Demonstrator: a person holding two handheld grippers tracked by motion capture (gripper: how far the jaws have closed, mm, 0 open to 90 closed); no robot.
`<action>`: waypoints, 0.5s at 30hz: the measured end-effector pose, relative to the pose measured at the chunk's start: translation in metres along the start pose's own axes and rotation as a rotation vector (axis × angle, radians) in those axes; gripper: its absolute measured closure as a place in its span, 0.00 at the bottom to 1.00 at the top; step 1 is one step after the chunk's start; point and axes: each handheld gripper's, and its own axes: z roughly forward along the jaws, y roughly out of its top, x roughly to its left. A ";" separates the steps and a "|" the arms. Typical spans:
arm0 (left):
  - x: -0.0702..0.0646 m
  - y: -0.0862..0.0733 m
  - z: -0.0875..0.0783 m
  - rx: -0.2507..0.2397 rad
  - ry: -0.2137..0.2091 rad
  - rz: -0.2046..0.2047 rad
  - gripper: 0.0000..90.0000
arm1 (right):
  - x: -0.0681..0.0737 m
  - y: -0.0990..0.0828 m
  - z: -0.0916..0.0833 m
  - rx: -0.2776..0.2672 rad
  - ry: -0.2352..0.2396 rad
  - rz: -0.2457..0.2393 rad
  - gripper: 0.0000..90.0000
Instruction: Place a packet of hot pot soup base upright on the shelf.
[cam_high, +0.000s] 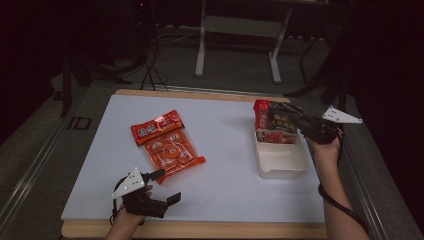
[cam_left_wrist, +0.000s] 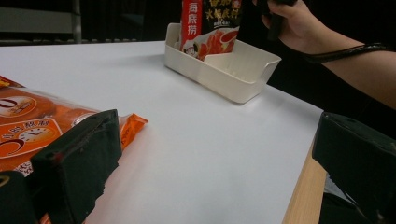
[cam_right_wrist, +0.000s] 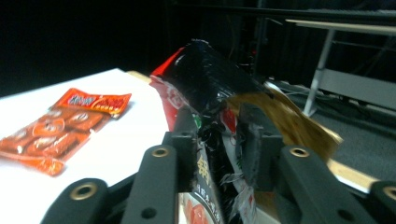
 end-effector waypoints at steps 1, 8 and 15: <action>0.000 0.000 0.001 0.000 -0.001 -0.004 0.03 | -0.001 -0.002 -0.002 -0.002 -0.005 0.012 0.74; 0.000 0.000 0.003 0.011 -0.001 0.011 0.03 | 0.006 0.005 -0.007 0.058 -0.076 -0.002 0.69; 0.000 0.000 0.003 0.011 -0.002 0.010 0.03 | 0.015 0.023 -0.016 0.027 -0.094 0.063 0.52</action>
